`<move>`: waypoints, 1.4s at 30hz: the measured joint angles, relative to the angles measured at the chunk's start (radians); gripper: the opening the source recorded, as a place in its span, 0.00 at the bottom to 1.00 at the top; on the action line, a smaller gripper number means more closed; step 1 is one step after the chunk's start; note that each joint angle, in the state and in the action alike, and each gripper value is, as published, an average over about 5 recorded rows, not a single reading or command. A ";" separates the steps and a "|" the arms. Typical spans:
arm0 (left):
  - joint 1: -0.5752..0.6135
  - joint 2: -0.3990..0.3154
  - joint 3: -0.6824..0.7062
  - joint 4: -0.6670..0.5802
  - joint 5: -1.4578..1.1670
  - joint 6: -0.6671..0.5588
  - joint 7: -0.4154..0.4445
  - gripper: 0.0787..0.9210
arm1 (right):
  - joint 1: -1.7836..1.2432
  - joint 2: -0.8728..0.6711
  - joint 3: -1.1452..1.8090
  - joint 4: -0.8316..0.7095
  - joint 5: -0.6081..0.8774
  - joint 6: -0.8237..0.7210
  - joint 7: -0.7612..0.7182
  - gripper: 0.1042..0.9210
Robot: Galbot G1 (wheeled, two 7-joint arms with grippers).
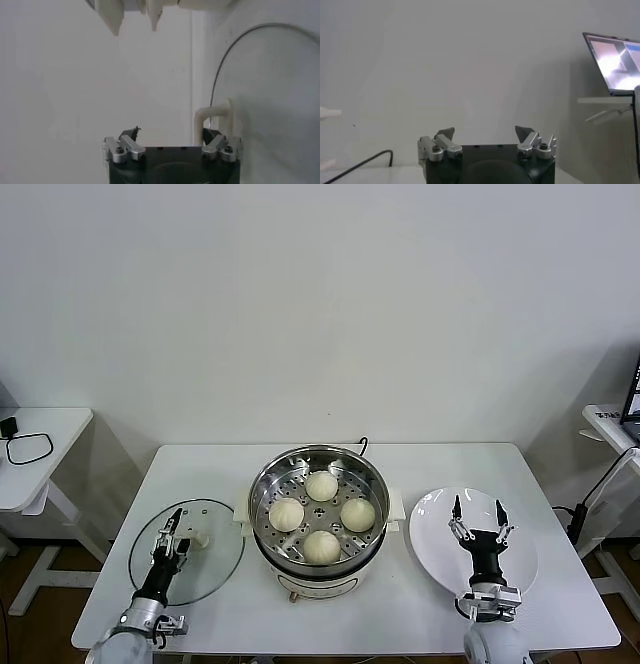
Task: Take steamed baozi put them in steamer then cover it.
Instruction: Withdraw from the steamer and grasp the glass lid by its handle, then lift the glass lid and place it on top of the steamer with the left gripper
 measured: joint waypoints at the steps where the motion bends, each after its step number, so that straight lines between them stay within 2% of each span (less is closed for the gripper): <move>1: -0.007 0.000 0.002 0.005 0.003 0.003 0.002 0.88 | -0.001 0.001 0.001 0.000 0.000 0.000 0.000 0.88; 9: -0.049 -0.002 0.010 0.041 0.016 0.008 0.010 0.85 | -0.003 0.006 0.007 -0.002 -0.003 0.001 0.000 0.88; 28: -0.057 0.005 0.008 0.072 -0.004 0.002 0.024 0.21 | 0.003 0.019 0.004 0.006 -0.018 0.000 0.004 0.88; 31: -0.051 0.012 0.000 0.057 -0.023 0.009 0.029 0.14 | 0.003 0.020 0.004 0.006 -0.021 0.001 0.004 0.88; 42: -0.029 0.057 -0.063 -0.097 -0.108 0.037 0.065 0.14 | 0.002 0.023 0.004 0.010 -0.032 0.007 0.003 0.88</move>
